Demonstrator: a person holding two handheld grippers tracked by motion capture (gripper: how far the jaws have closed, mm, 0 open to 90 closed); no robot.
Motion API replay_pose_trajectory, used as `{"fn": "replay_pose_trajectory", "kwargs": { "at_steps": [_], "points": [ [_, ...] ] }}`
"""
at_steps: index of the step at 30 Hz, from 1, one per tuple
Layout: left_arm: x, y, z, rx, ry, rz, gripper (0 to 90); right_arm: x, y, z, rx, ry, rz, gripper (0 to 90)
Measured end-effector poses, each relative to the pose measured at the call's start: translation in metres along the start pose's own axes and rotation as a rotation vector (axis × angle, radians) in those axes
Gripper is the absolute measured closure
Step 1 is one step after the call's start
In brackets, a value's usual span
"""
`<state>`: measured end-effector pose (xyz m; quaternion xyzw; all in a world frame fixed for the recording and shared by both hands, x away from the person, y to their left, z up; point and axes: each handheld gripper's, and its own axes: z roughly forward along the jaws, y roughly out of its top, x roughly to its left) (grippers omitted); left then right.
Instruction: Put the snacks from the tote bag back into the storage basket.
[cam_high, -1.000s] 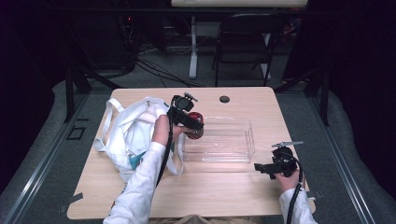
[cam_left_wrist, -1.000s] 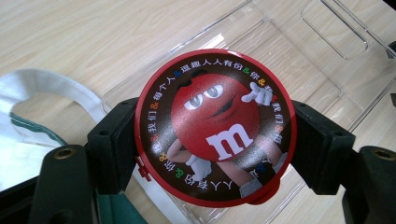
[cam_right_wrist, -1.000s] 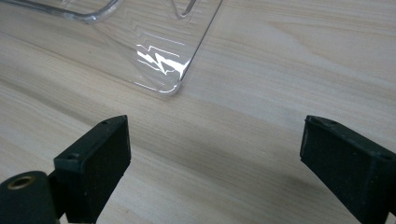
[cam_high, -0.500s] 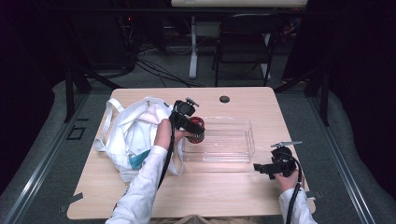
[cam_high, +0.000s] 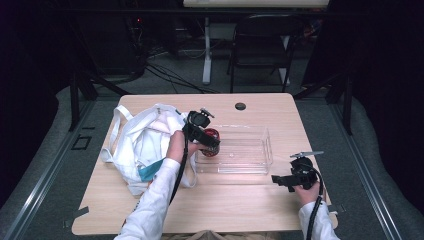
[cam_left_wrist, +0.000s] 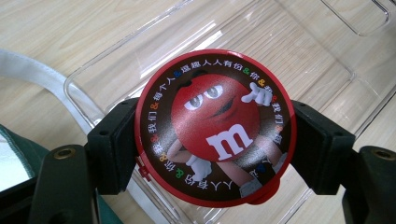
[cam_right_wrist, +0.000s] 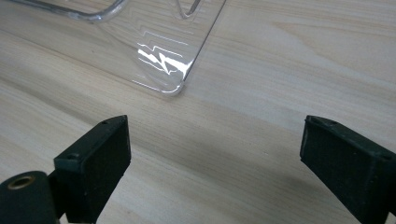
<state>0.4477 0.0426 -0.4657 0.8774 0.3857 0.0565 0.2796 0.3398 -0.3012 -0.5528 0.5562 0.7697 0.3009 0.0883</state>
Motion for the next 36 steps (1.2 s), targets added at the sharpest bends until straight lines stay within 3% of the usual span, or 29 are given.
{"fn": "replay_pose_trajectory", "kwargs": {
  "at_steps": [36],
  "points": [
    [-0.005, -0.019, 0.017, 0.037, 0.006, 0.023, 25.9, -0.001, 0.000, 0.000, -0.002, -0.002, 0.004, 8.5]
  ]
}}
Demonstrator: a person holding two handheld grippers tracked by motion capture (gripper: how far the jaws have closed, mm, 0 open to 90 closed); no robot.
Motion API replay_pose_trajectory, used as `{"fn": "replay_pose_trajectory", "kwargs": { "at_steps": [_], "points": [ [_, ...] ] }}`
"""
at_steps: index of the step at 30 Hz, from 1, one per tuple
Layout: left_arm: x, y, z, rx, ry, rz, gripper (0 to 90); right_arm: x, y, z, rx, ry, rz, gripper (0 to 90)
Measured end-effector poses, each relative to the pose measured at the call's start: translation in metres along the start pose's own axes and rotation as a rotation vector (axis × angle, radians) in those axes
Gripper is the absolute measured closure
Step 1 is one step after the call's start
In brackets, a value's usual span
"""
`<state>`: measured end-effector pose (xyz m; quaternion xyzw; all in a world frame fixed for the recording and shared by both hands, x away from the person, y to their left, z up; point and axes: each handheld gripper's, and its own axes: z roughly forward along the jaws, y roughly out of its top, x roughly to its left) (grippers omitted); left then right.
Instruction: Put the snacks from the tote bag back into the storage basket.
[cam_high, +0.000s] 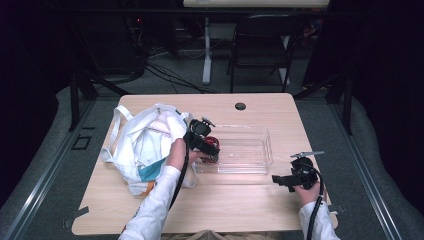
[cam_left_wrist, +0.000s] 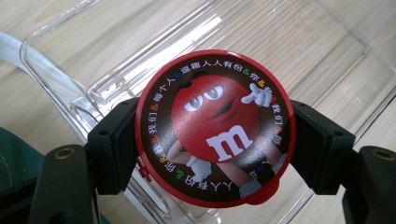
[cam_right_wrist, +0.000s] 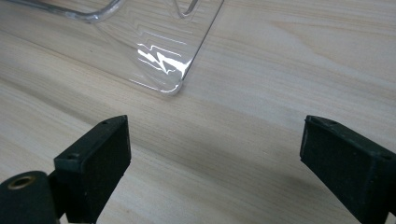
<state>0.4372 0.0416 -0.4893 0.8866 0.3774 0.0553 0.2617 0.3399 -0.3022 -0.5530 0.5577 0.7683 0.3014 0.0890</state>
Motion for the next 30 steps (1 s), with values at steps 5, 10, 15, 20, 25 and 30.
{"fn": "replay_pose_trajectory", "kwargs": {
  "at_steps": [5, 10, 15, 20, 25, 30],
  "points": [
    [0.000, -0.003, 0.002, 0.008, 0.000, -0.002, 26.0, 0.000, 0.001, 0.000, 0.002, 0.001, 0.000, 8.5],
    [0.000, -0.005, 0.003, 0.015, 0.003, -0.002, 25.9, 0.001, 0.003, 0.002, 0.003, 0.005, -0.002, 8.6],
    [0.000, -0.008, 0.006, 0.022, 0.006, -0.002, 25.9, 0.001, 0.003, 0.002, 0.004, 0.009, -0.004, 8.6],
    [-0.001, -0.010, 0.007, 0.030, 0.003, 0.012, 26.0, 0.001, 0.002, 0.001, 0.000, 0.003, -0.006, 8.6],
    [-0.004, -0.011, 0.008, 0.037, 0.011, 0.021, 25.9, 0.001, 0.001, 0.000, -0.002, 0.004, -0.001, 8.6],
    [-0.005, -0.013, 0.012, 0.041, 0.013, 0.030, 25.9, 0.001, 0.001, 0.001, 0.000, 0.011, -0.007, 8.6]
  ]
}}
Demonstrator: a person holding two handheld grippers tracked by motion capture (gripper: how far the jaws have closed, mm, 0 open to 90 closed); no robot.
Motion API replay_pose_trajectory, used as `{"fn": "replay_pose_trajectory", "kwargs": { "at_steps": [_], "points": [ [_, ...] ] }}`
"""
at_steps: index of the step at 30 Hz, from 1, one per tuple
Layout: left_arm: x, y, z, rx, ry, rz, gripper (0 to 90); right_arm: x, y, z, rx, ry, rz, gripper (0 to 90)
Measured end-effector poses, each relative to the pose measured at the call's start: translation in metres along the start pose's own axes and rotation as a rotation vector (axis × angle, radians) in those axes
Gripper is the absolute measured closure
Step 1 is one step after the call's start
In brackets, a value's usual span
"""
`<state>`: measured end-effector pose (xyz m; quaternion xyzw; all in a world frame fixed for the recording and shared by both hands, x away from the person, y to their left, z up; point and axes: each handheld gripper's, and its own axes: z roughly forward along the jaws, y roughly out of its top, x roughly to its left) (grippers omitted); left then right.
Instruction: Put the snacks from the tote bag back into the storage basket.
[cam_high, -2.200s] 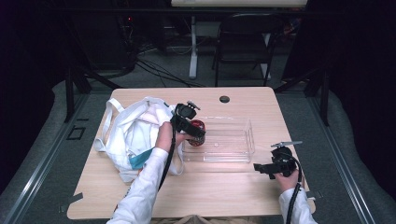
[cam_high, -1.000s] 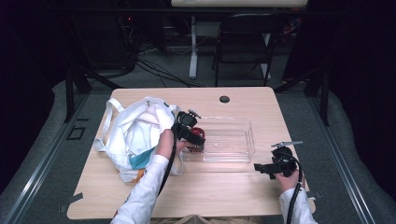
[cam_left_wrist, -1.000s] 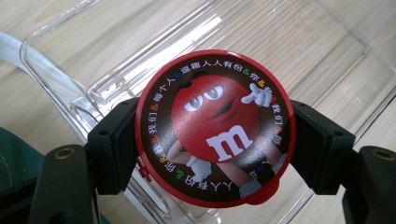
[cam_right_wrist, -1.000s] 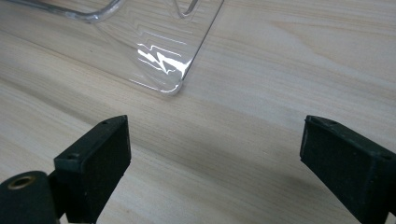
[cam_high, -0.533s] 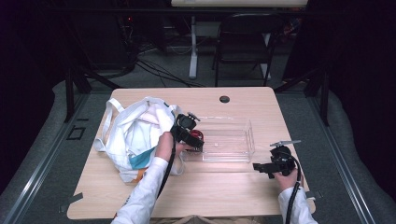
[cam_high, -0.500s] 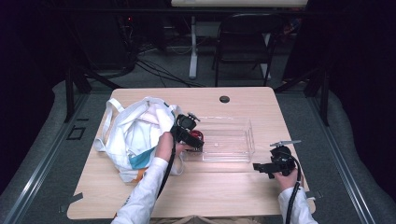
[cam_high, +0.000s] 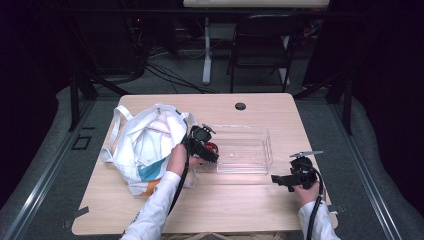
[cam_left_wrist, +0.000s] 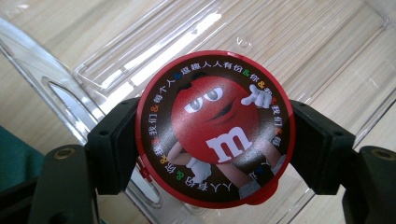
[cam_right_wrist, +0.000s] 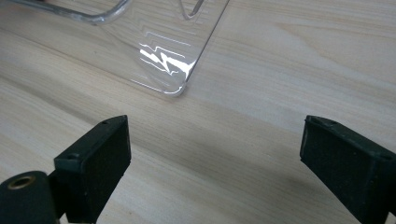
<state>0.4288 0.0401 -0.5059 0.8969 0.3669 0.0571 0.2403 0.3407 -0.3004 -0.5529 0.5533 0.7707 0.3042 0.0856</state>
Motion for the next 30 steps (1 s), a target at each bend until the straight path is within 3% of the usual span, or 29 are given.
{"fn": "replay_pose_trajectory", "kwargs": {
  "at_steps": [11, 17, 21, 30],
  "points": [
    [-0.005, -0.001, 0.002, 0.006, 0.027, 0.024, 25.8, 0.000, -0.004, -0.005, -0.002, -0.008, 0.005, 8.5],
    [-0.004, 0.000, 0.000, -0.006, 0.023, 0.007, 24.2, -0.001, -0.005, -0.007, -0.003, -0.009, 0.007, 8.5],
    [-0.003, 0.006, -0.010, -0.043, 0.025, -0.013, 18.6, -0.001, -0.005, -0.007, -0.001, -0.011, 0.005, 8.6],
    [0.004, 0.006, -0.042, -0.106, 0.065, -0.012, 5.8, -0.001, -0.005, -0.007, -0.005, -0.008, 0.010, 8.6]
  ]
}}
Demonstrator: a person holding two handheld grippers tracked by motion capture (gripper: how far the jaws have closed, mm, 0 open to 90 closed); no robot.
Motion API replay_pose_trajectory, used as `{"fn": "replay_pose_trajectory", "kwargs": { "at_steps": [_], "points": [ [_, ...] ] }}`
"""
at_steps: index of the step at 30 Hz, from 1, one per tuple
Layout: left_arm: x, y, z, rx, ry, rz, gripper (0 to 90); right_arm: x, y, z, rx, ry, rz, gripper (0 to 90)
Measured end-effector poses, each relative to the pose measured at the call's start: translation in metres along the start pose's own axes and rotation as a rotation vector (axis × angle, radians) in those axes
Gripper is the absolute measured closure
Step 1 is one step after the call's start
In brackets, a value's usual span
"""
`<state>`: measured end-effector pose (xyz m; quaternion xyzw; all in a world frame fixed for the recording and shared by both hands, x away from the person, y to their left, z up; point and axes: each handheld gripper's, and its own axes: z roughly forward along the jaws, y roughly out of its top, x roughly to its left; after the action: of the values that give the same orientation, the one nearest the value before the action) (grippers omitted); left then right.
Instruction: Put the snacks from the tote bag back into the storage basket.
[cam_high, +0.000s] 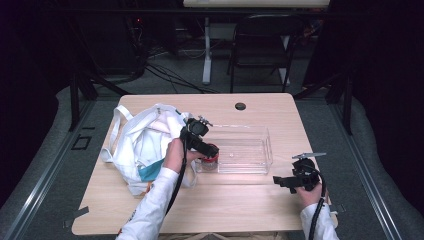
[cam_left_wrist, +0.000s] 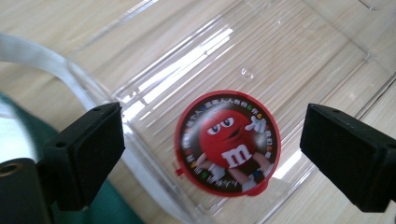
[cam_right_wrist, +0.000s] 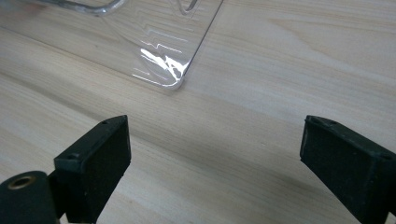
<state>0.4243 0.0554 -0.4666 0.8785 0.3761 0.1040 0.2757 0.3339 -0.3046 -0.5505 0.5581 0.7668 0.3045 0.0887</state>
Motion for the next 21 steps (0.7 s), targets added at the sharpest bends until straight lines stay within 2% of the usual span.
{"fn": "replay_pose_trajectory", "kwargs": {
  "at_steps": [9, 16, 21],
  "points": [
    [0.023, -0.013, -0.038, -0.043, 0.056, -0.032, 4.2, 0.000, 0.000, 0.000, 0.001, 0.000, 0.000, 8.6],
    [0.038, -0.037, -0.060, -0.067, 0.115, -0.060, 3.5, 0.000, -0.001, 0.000, -0.011, -0.006, 0.006, 8.6],
    [0.050, -0.057, -0.073, -0.068, 0.153, -0.081, 3.5, 0.001, 0.000, 0.000, -0.001, -0.002, 0.000, 8.5]
  ]
}}
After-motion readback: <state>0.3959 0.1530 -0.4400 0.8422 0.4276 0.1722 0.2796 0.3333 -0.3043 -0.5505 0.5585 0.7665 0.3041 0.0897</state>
